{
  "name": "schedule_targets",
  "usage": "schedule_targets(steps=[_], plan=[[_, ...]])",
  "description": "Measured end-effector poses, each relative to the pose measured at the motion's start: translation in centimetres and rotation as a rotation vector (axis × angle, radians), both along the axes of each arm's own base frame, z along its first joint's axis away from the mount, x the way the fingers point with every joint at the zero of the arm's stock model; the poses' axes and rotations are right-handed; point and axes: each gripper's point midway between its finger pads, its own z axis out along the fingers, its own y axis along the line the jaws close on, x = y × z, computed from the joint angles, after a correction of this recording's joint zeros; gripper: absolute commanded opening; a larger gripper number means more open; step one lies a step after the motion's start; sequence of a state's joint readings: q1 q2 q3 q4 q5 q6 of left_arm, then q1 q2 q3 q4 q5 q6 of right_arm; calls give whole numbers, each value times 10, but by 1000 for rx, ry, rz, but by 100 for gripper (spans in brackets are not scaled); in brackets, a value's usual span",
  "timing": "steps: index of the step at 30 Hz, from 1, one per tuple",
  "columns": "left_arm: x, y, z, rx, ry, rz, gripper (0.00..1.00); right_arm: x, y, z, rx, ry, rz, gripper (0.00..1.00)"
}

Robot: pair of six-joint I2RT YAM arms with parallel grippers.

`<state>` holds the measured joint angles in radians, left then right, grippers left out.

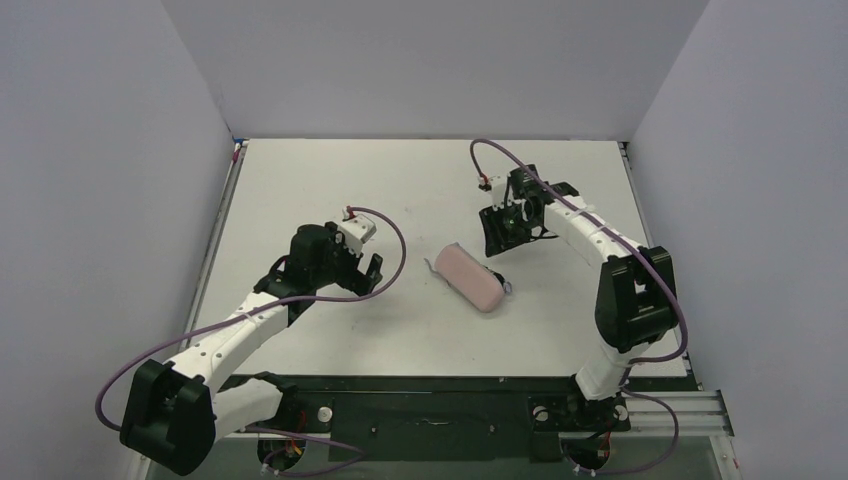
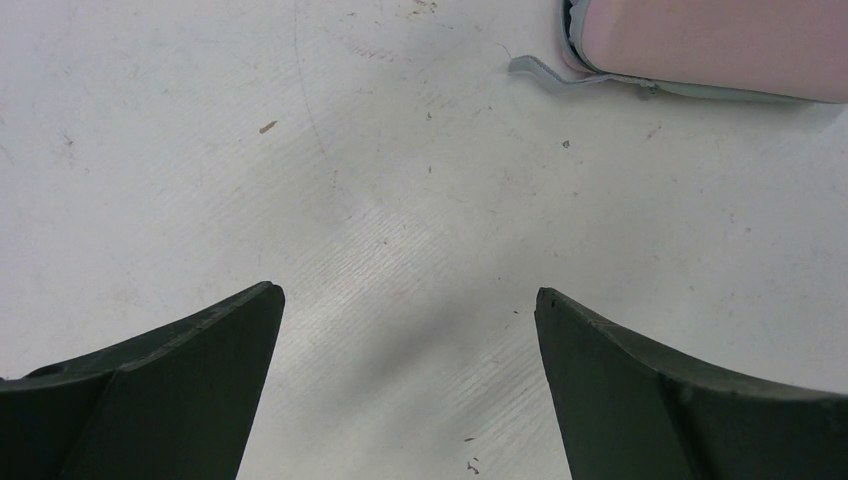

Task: Open the umbrella

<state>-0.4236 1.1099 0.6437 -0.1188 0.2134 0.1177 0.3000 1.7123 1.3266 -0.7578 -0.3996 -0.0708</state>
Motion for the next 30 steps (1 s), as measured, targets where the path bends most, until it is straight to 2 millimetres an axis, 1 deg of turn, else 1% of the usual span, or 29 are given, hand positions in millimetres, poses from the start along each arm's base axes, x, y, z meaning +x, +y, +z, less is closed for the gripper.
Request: schedule_targets(steps=[3,4,6,10,14,18,20,24,26,30], plan=[[0,1,0,1,-1,1,97,-7,7,-14,-32,34,41,46],[0,1,0,1,-1,1,97,-10,10,-19,-41,48,57,49],[0,1,0,3,-2,0,97,-15,14,-24,-49,67,77,54],[0,3,-1,10,0,1,97,-24,25,-22,-33,77,114,63],[-1,4,-3,19,7,-2,97,-31,37,-15,-24,66,145,66],[-3,5,-5,23,15,-3,97,-39,51,-9,-43,31,189,68],[-3,5,-6,26,17,-4,97,-43,56,-11,-71,16,206,68],[-3,6,-6,30,16,-5,97,-46,60,-18,-142,-6,224,67],[-3,7,-6,33,17,1,97,-45,61,-24,-181,-19,227,64],[-2,12,-8,44,23,17,97,-45,54,-44,-279,-29,224,55]])
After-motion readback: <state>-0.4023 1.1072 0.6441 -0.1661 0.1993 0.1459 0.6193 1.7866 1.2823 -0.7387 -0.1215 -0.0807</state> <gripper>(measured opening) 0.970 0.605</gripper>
